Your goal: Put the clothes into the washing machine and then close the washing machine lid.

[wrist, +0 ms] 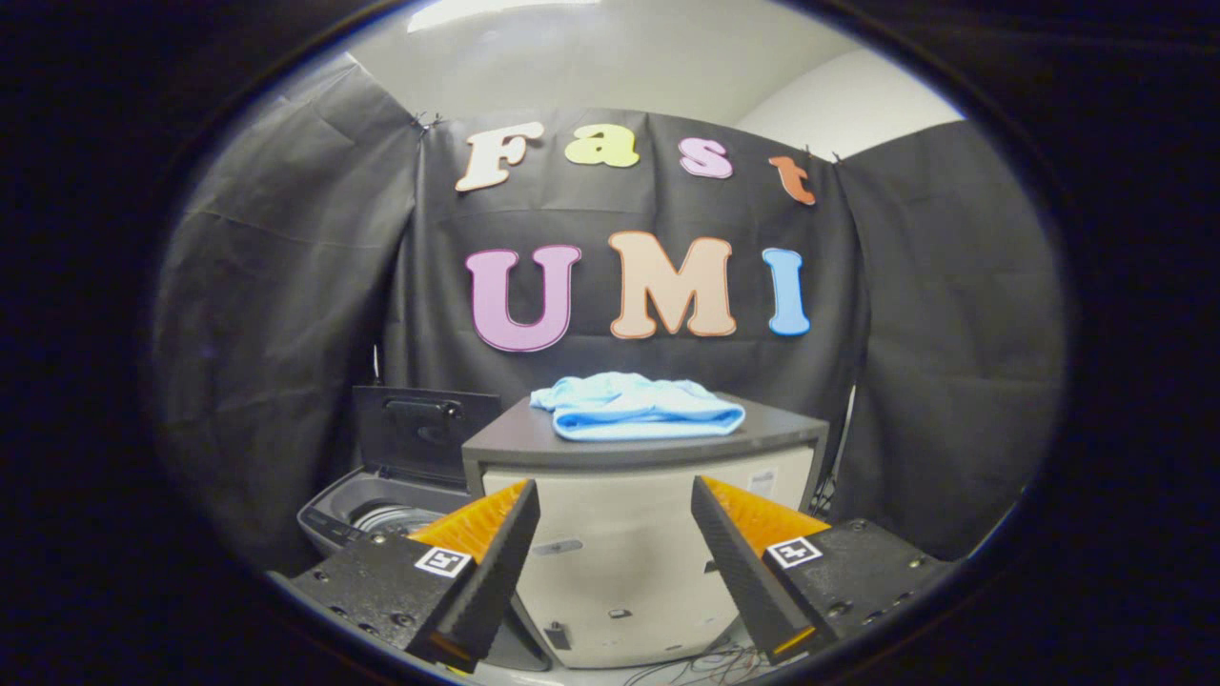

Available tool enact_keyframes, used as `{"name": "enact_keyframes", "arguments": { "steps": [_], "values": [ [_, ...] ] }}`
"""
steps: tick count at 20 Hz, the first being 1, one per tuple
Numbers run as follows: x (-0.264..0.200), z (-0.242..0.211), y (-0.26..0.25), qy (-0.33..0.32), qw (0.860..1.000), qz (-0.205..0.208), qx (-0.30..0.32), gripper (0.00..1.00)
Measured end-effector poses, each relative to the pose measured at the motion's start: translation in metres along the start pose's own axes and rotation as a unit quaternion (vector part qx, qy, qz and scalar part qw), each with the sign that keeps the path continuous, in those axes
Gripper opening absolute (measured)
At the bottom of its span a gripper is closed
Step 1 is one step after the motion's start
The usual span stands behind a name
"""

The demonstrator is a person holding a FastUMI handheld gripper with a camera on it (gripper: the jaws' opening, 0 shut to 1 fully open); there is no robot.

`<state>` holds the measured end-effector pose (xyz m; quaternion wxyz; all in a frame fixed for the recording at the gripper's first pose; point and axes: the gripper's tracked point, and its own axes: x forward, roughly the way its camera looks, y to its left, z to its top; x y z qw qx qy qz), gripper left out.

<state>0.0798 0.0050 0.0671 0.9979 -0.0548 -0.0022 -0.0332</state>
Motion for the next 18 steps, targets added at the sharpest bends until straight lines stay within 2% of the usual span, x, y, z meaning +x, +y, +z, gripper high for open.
{"name": "enact_keyframes", "arguments": {
  "steps": [2, 5, 8, 10, 13, 16, 18],
  "values": [
    [0.025, 0.019, -0.003, -0.007, 1.0, -0.012, -0.019, 0.97],
    [0.069, 0.041, 0.005, -0.002, 0.999, 0.002, -0.052, 0.98],
    [0.114, 0.049, 0.014, 0.029, 0.999, 0.02, -0.041, 0.99],
    [0.146, 0.043, 0.013, 0.076, 0.997, 0.02, -0.019, 0.99],
    [0.189, 0.027, 0.001, 0.153, 0.988, -0.001, 0.001, 0.99],
    [0.228, 0.009, -0.008, 0.231, 0.972, -0.02, 0.027, 0.99],
    [0.242, -0.01, -0.014, 0.284, 0.958, -0.03, 0.022, 0.99]
  ]
}}
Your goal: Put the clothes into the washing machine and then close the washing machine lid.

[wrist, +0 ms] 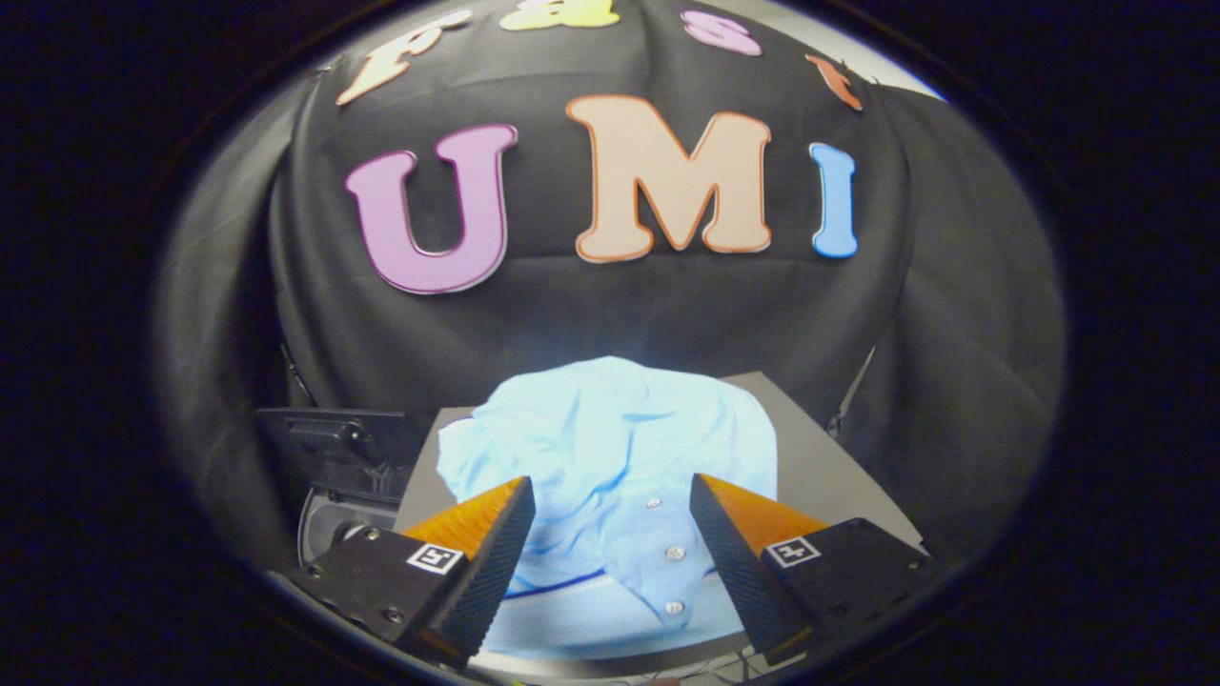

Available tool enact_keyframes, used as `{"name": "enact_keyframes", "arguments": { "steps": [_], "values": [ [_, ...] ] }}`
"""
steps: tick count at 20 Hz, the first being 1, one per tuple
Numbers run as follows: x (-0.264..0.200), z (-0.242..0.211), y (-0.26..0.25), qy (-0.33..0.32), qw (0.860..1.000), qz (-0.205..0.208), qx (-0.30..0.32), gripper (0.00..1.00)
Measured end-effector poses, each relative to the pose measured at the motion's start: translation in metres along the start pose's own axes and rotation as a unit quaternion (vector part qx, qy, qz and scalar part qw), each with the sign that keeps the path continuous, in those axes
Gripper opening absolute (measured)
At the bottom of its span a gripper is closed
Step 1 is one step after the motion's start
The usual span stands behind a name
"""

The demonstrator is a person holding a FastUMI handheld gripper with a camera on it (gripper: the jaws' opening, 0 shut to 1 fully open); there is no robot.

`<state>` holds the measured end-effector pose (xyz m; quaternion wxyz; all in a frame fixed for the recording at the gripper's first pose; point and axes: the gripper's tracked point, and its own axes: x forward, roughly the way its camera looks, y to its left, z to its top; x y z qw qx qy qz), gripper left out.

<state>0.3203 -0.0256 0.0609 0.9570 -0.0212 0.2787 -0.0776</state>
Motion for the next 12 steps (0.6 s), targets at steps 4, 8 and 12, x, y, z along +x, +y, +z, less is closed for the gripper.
{"name": "enact_keyframes", "arguments": {
  "steps": [4, 8, 12],
  "values": [
    [0.032, 0.021, -0.011, 0.013, 0.999, -0.038, 0.014, 0.99],
    [0.064, -0.016, -0.001, 0.073, 0.997, -0.015, -0.018, 1.0],
    [0.077, -0.014, 0.0, 0.05, 0.999, 0.012, -0.011, 0.73]
  ]
}}
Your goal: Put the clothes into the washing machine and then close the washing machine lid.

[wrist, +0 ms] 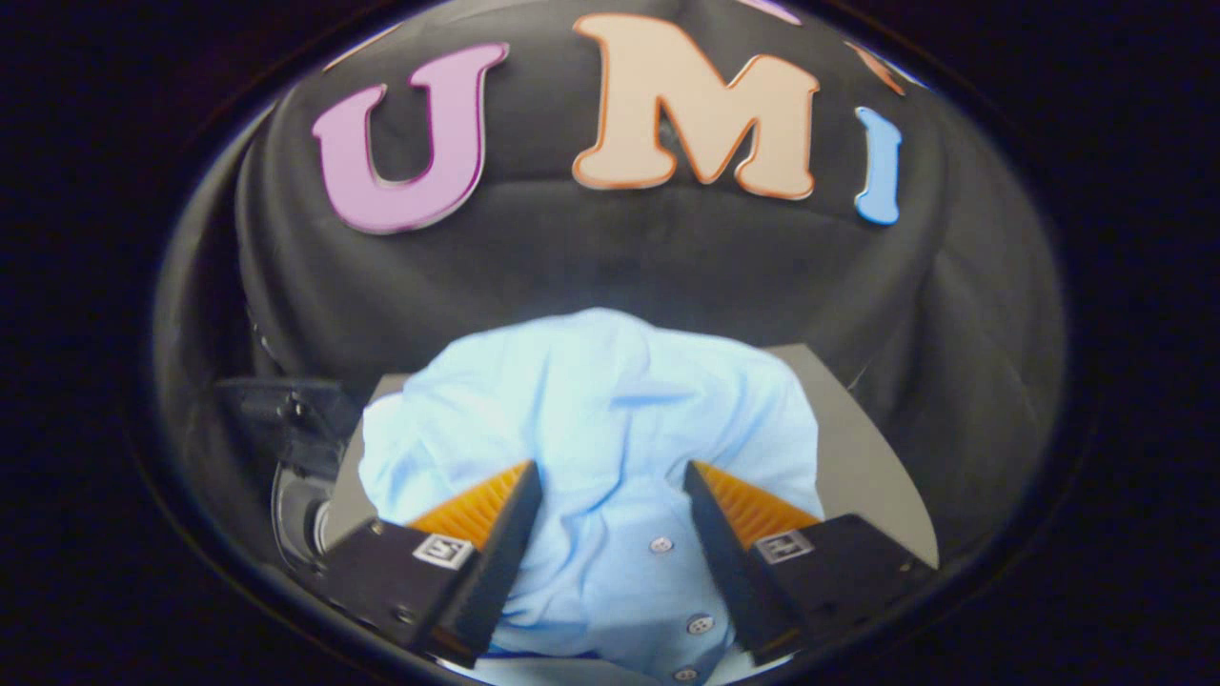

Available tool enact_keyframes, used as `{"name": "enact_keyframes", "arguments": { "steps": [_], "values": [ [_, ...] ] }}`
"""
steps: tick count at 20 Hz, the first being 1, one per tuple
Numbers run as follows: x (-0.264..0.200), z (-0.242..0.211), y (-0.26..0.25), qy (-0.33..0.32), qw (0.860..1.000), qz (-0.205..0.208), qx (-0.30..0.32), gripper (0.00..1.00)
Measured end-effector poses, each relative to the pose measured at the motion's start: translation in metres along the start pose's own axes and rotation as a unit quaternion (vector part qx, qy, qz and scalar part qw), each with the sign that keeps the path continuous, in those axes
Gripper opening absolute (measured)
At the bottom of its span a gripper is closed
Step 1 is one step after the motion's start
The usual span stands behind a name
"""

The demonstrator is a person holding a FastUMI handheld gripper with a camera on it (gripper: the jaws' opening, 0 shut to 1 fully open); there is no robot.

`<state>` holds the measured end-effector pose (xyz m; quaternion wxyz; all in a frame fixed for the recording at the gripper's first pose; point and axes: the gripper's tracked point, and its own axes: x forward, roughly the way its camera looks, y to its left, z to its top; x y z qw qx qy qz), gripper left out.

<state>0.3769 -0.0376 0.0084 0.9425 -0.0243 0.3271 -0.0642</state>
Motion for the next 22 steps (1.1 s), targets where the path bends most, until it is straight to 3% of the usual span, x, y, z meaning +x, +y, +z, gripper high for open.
{"name": "enact_keyframes", "arguments": {
  "steps": [5, 6, 8, 11, 14, 22],
  "values": [
    [-0.002, 0.0, -0.012, 0.004, 0.999, -0.031, -0.007, 0.18],
    [-0.003, -0.003, -0.01, 0.013, 0.999, -0.025, -0.022, 0.13],
    [-0.005, -0.003, -0.009, 0.004, 0.999, -0.01, -0.036, 0.09],
    [-0.007, -0.001, -0.004, -0.019, 0.998, 0.053, -0.018, 0.06],
    [-0.004, 0.001, 0.0, -0.033, 0.996, 0.078, 0.014, 0.04],
    [-0.046, 0.072, 0.022, -0.096, 0.987, 0.103, 0.073, 0.04]
  ]
}}
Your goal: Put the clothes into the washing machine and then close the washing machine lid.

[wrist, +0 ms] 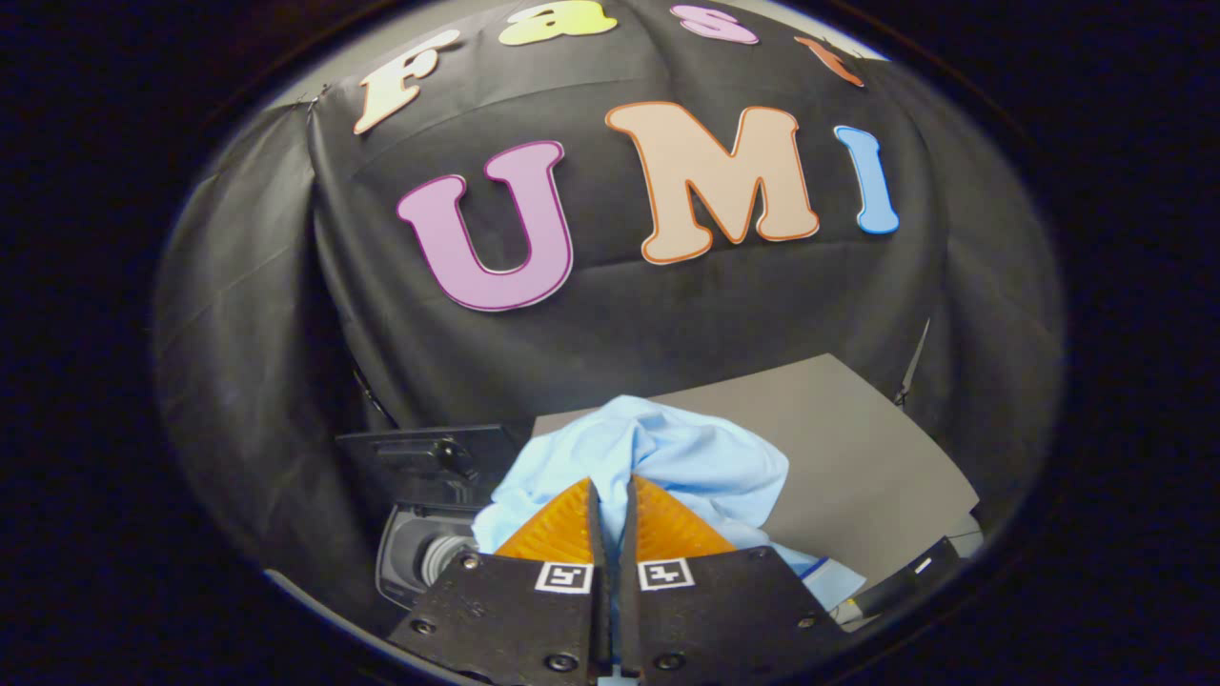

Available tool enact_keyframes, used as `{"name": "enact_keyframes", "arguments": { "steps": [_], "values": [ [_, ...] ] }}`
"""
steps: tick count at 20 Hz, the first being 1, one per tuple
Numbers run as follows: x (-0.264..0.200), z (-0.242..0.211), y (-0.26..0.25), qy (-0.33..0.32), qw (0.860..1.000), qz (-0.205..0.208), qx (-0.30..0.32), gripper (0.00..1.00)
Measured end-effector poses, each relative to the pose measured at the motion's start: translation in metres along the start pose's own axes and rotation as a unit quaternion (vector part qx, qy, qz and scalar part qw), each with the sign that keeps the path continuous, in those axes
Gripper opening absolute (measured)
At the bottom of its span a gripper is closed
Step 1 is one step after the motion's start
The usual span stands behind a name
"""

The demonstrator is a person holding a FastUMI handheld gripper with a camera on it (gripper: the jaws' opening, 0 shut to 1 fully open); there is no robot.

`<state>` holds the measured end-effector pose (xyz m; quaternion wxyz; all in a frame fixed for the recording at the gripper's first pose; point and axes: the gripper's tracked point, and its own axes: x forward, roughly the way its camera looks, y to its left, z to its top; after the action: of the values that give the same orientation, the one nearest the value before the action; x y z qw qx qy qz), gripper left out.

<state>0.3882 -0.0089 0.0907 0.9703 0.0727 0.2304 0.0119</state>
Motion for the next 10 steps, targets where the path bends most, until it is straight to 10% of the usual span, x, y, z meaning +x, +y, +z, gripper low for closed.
{"name": "enact_keyframes", "arguments": {
  "steps": [10],
  "values": [
    [-0.012, 0.013, 0.144, -0.044, 0.994, 0.102, 0.005, 0.04]
  ]
}}
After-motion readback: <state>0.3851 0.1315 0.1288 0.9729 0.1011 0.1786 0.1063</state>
